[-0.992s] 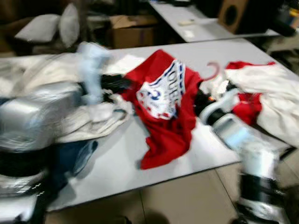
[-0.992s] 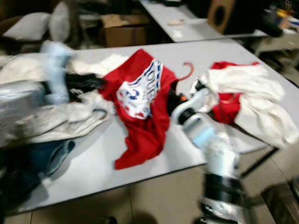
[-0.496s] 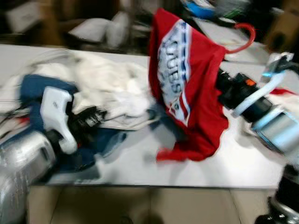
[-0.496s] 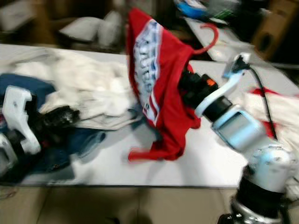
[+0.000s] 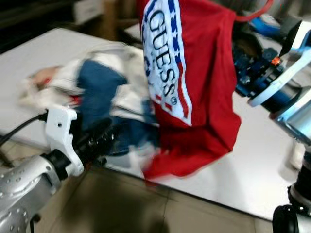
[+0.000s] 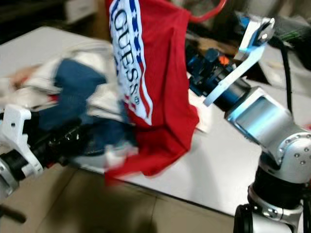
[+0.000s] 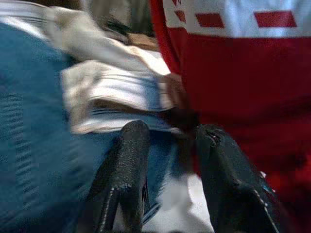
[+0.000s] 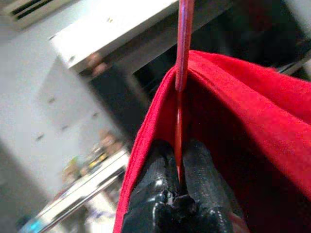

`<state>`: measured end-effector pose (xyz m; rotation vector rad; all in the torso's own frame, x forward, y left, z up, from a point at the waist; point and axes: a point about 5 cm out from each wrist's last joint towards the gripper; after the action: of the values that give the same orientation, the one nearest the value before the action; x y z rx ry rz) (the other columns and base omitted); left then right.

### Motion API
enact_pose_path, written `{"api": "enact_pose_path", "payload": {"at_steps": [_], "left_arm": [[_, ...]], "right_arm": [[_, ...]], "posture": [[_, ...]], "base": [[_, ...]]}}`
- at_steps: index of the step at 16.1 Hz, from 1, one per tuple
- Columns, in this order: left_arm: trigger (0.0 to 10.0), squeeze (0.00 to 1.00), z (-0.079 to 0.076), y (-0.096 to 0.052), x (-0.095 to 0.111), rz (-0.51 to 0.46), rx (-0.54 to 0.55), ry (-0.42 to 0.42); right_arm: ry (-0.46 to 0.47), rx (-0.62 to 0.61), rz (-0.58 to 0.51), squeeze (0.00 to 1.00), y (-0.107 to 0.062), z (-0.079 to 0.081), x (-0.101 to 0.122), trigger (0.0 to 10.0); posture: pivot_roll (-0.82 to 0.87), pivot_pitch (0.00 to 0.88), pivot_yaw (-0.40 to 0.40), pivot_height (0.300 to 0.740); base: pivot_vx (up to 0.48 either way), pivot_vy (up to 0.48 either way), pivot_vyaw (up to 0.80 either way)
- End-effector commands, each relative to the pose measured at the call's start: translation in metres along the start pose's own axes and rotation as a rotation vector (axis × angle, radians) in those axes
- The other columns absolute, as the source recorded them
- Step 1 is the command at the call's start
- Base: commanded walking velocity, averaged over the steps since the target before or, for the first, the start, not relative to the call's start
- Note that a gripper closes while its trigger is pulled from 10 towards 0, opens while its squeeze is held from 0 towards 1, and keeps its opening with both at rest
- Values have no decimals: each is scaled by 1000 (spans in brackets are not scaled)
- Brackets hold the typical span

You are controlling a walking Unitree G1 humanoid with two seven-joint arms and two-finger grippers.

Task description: Hang hanger

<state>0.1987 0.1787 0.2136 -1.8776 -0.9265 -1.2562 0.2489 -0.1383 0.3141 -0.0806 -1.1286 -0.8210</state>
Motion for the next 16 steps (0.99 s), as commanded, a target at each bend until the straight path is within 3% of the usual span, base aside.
{"api": "enact_pose_path", "payload": {"at_steps": [1, 5, 7, 10, 13, 16], "left_arm": [[10000, 0, -1, 1, -2, 11, 18, 5], [10000, 0, 2, 12, -3, 43, 12, -3], [10000, 0, 1, 13, -3, 59, 27, 39], [10000, 0, -1, 18, 0, 47, 12, 15], [10000, 0, -1, 38, -8, 57, -21, -9], [10000, 0, 3, 42, -5, 72, -19, 18]], "right_arm": [[20, 72, 9, 0, 1, 10, -1, 10000], [35, 62, 110, 0, -8, 18, -25, 10000], [79, 44, 162, 0, -13, 11, -43, 10000], [93, 11, 214, 0, -13, 9, -57, 10000], [22, -99, 222, 0, -26, -1, -59, 10000], [-8, -148, 255, 0, -33, -8, -70, 10000]], "posture": [[86, 0, -133, 740], [70, 3, -76, 740], [102, 35, -80, 740], [67, 35, -69, 740], [46, 0, -48, 740], [56, 0, -33, 740]], "base": [[0, 0, 800], [0, 0, 800], [0, 0, 800], [0, 0, 800], [0, 0, 800], [0, 0, 800]]}}
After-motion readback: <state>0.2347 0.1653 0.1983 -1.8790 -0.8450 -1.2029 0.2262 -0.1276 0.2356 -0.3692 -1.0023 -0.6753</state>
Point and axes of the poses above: a point about 5 cm out from each wrist's last joint towards the gripper, its own y axis pointing out of the wrist towards the gripper, its own x axis along the axis of the wrist's last joint, z = x × y, and after that the axes turned 12 degrees about -y, right-handed
